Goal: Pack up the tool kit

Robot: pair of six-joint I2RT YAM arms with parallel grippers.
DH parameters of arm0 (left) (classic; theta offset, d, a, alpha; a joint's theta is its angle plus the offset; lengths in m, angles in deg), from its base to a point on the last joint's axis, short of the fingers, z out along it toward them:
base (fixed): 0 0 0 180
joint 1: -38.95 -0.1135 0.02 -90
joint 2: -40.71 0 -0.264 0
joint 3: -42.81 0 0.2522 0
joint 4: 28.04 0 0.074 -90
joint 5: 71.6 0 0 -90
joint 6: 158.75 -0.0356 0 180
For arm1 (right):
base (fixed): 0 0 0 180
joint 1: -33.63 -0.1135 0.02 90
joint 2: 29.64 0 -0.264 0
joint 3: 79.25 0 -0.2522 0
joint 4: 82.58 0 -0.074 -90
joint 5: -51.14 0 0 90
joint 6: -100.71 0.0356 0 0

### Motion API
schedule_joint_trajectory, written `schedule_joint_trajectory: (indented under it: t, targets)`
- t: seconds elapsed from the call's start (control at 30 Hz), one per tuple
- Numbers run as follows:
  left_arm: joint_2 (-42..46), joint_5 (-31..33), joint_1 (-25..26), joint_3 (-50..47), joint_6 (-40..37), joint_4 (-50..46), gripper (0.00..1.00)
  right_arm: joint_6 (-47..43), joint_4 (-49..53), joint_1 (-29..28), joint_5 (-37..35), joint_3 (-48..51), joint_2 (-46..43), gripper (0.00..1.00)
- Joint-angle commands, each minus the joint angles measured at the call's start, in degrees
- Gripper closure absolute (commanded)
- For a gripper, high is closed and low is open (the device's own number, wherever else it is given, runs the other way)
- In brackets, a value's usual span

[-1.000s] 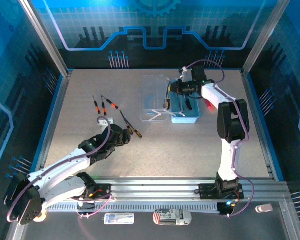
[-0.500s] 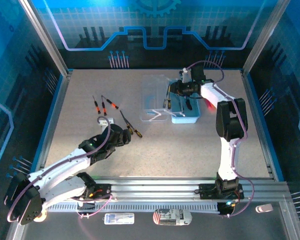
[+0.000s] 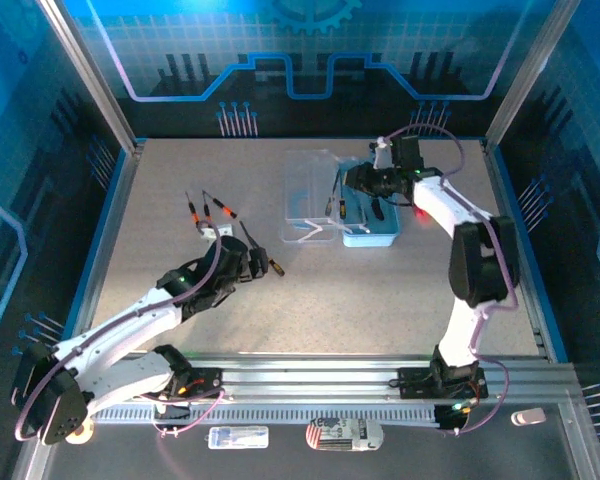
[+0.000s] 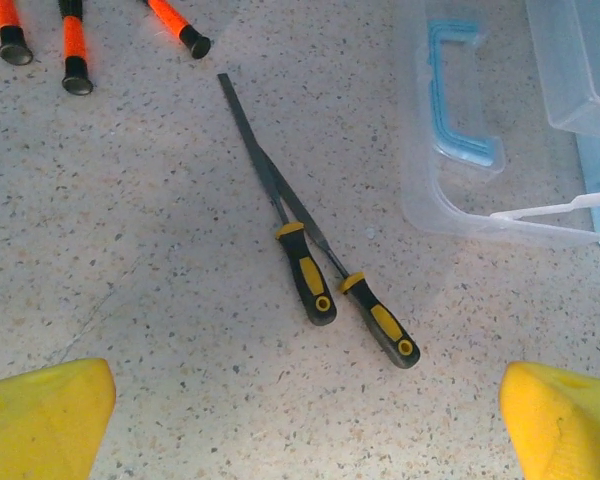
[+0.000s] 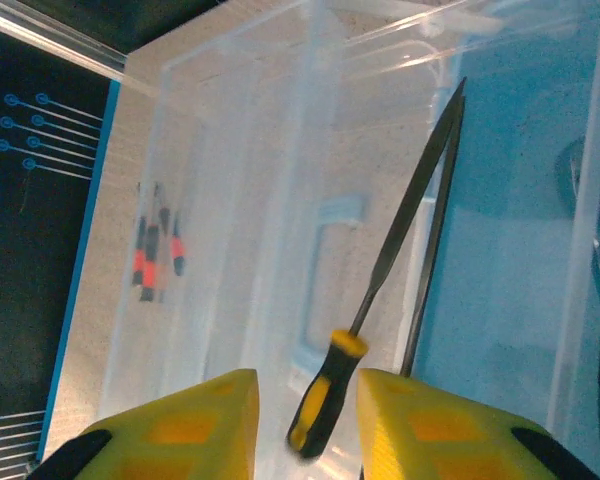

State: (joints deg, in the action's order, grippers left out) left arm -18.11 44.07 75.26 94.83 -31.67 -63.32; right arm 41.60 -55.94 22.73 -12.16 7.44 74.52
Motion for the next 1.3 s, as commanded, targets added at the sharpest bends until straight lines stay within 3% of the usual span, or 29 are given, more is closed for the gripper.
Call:
schedule_joint_trajectory:
  t: [0.0, 0.33, 0.53, 0.67, 0.8, 0.97, 1.27]
  targets:
    - [-2.38, 1.22, -0.69, 2.00, -1.89, 2.44, 0.01, 0.39, -2.99, -0.87, -4.89, 7.02, -8.89, 0.67]
    - [-8.38, 0.66, -3.35, 3.76, -0.48, 6.15, 0.01, -4.52, -6.54, -0.82, -13.06, 23.96, -24.59, 0.58]
    - [-11.21, 1.64, -4.15, 5.42, 0.96, 4.97, 0.01, -3.67, -14.18, -1.11, -13.08, 31.06, -30.25, 0.50]
    - [-11.96, 1.39, -4.97, 5.89, 2.48, 5.50, 0.02, -2.08, -19.16, -1.47, -11.70, 34.06, -31.14, 0.52]
    - [-13.30, 0.57, -5.38, 7.49, 2.89, 3.34, 0.03, -2.84, -23.54, -3.81, -15.14, 36.32, -30.71, 0.55]
    - [-15.58, -1.32, -5.81, 8.80, 5.01, 1.07, 0.05, -1.34, -24.09, -6.76, -22.68, 38.31, -30.59, 0.56]
    - [-15.97, -5.24, -7.39, 9.38, 6.49, -3.21, 0.17, -4.48, -24.49, -12.70, -23.62, 36.74, -28.84, 0.56]
